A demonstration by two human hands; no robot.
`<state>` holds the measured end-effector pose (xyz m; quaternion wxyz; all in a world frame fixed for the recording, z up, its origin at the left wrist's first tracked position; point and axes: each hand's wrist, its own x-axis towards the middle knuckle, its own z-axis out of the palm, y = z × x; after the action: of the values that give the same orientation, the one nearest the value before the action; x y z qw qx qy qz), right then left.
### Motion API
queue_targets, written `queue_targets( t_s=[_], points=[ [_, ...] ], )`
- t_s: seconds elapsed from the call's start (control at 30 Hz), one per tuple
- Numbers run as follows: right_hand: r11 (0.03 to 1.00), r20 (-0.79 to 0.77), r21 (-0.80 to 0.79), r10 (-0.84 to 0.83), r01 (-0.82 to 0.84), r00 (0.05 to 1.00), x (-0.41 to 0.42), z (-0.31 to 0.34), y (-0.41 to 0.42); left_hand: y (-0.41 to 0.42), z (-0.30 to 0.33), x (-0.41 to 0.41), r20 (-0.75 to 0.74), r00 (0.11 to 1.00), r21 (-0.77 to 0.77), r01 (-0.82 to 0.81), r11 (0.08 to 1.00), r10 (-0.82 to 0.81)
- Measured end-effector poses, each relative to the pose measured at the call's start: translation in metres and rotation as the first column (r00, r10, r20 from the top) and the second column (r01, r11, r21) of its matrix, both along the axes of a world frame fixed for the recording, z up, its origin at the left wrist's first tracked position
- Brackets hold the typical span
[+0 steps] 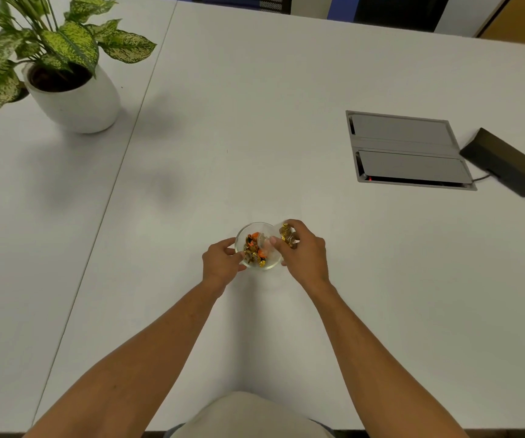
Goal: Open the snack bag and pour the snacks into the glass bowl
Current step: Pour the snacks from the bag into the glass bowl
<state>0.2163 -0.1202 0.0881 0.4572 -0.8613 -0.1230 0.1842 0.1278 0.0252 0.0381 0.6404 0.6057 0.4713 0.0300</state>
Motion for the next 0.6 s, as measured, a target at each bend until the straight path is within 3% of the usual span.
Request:
queue_targets(
  t_s=[0.37, 0.6],
  points=[
    [1.0, -0.024, -0.023, 0.005, -0.006, 1.0, -0.006, 0.012, -0.003, -0.002, 0.002, -0.007, -0.003, 0.999, -0.034, 0.038, 0.999, -0.038],
    [0.997, -0.062, 0.031, -0.067, 0.069, 0.996, -0.008, 0.015, -0.008, -0.003, 0.006, -0.012, -0.02, 0.999, 0.039, 0.037, 0.999, -0.036]
  ],
)
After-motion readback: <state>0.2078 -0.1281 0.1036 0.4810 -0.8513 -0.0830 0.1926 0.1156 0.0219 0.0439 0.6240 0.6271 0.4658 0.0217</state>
